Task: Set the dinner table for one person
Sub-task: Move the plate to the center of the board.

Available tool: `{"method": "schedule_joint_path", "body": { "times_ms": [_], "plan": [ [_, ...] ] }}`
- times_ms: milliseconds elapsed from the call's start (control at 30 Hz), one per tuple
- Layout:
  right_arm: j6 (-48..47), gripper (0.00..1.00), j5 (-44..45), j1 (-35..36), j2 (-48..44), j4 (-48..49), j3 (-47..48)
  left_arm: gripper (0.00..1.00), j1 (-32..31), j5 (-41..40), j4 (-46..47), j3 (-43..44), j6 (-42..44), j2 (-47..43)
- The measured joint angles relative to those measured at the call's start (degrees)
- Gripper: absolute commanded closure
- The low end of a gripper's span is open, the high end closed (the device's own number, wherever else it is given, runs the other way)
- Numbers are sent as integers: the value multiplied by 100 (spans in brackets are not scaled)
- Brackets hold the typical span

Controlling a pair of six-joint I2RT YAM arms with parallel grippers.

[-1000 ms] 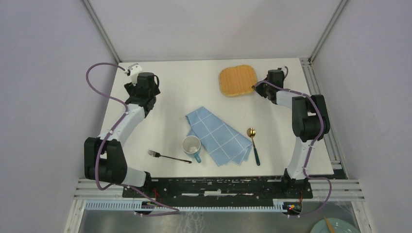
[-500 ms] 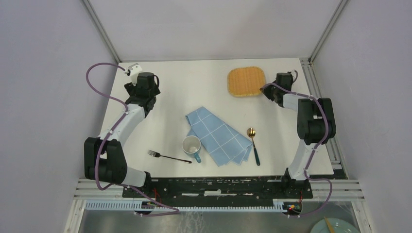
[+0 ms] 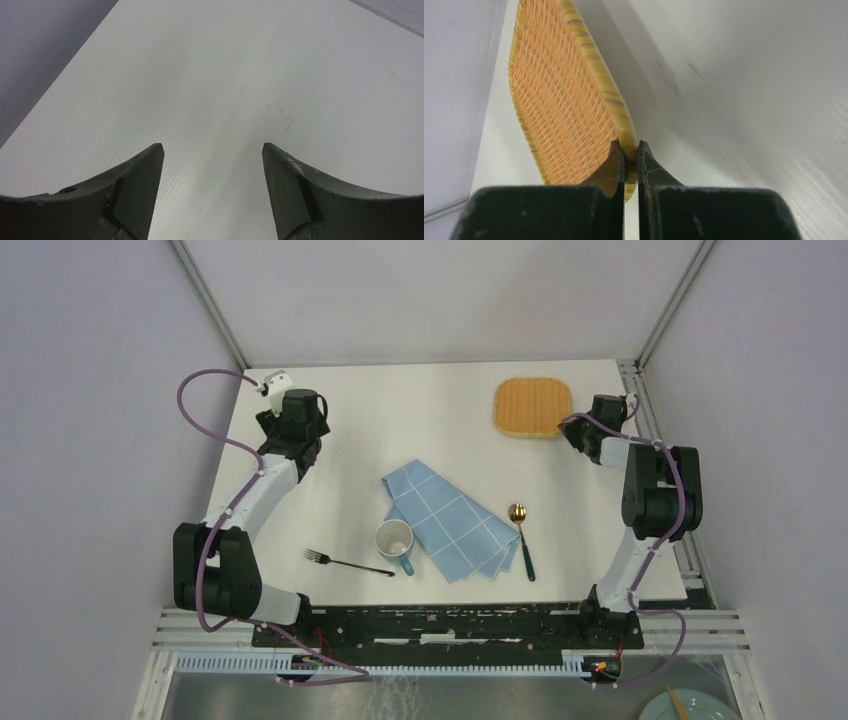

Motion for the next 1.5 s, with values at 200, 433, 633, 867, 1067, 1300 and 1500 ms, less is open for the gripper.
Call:
{"method": "schedule_joint_path", "body": {
  "times_ms": [200, 433, 633, 867, 1067, 1300, 1500],
  "plan": [
    [42, 100, 39, -166, -63, 15, -92, 21, 0, 15, 0, 0, 0, 0],
    [116, 100, 127, -407, -188, 20, -258, 21, 0, 17, 0, 0, 0, 0],
    [170, 100, 275, -525, -286, -83, -299, 21, 0, 31, 0, 0, -2, 0],
    [372, 100, 315, -629, -332, -365, -262, 21, 0, 37, 0, 0, -2, 0],
    [544, 100, 313, -723, -323, -728, -94, 21, 0, 37, -2, 0, -2, 0],
    [640, 100, 291, -763, -140, -1233, 334, 21, 0, 37, -2, 0, -2, 0],
    [627, 96, 225, -789, 4, -1541, 660, 21, 0, 39, -2, 0, -2, 0]
  ]
}}
